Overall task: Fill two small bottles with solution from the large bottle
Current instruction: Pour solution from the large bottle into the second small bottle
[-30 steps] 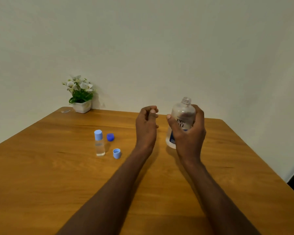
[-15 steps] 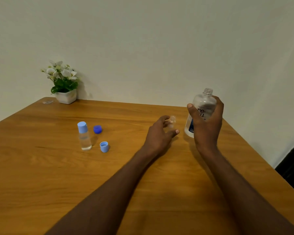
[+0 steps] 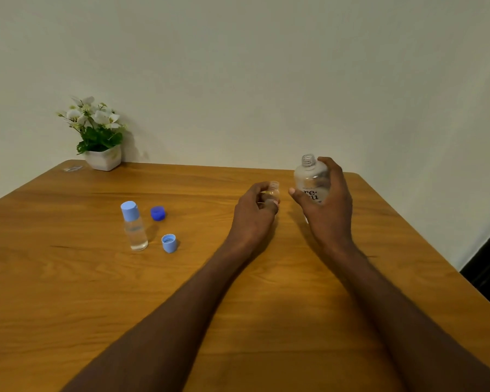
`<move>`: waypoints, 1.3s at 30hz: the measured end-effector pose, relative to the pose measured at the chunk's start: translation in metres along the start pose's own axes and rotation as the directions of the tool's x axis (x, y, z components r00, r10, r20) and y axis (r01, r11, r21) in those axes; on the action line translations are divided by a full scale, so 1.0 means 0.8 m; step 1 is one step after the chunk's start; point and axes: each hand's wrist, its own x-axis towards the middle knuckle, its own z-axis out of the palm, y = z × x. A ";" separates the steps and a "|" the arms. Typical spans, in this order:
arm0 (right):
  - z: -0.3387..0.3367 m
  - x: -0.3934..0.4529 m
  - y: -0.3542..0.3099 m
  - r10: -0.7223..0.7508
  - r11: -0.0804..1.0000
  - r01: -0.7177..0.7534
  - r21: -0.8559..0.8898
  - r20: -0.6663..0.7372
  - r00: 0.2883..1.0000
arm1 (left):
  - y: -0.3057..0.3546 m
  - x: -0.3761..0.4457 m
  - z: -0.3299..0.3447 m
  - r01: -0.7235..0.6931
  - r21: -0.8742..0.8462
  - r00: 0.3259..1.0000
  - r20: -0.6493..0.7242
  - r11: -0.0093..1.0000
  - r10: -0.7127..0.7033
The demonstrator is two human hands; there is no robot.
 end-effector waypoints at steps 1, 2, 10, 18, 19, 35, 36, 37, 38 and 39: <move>0.001 0.001 0.003 -0.003 0.999 0.003 -0.033 0.006 1.000 | 0.000 0.001 -0.002 0.001 -0.016 1.000 0.008 1.000 -0.001; 0.001 0.002 0.005 -0.007 0.998 0.008 -0.066 0.011 1.000 | 0.000 0.001 -0.004 -0.001 -0.024 1.000 0.011 1.000 0.001; -0.001 0.002 0.009 -0.061 0.957 0.083 -0.276 0.088 0.994 | -0.003 0.004 -0.012 -0.016 0.002 1.000 -0.015 1.000 0.016; 0.000 0.000 0.009 -0.083 0.923 0.131 -0.362 0.145 0.986 | -0.004 0.002 -0.009 -0.067 0.013 0.997 -0.030 0.998 0.068; 0.000 0.000 0.009 -0.086 0.916 0.137 -0.377 0.149 0.985 | -0.004 0.002 -0.008 -0.077 0.016 0.996 -0.033 0.997 0.078; -0.002 0.001 0.015 -0.083 0.864 0.161 -0.478 0.181 0.980 | -0.008 0.003 -0.012 -0.091 0.111 0.994 -0.054 0.990 0.098; -0.002 0.001 0.015 -0.081 0.861 0.162 -0.481 0.184 0.980 | -0.009 0.004 -0.011 -0.089 0.117 0.994 -0.051 0.989 0.095; -0.002 0.001 0.014 -0.080 0.860 0.162 -0.483 0.186 0.979 | -0.009 0.004 -0.011 -0.086 0.125 0.994 -0.048 0.988 0.093; -0.002 0.001 0.013 -0.080 0.859 0.163 -0.485 0.188 0.979 | -0.010 0.005 -0.011 -0.085 0.131 0.995 -0.049 0.988 0.092; -0.002 0.001 0.013 -0.082 0.857 0.167 -0.487 0.190 0.978 | -0.010 0.005 -0.011 -0.087 0.138 0.994 -0.050 0.987 0.095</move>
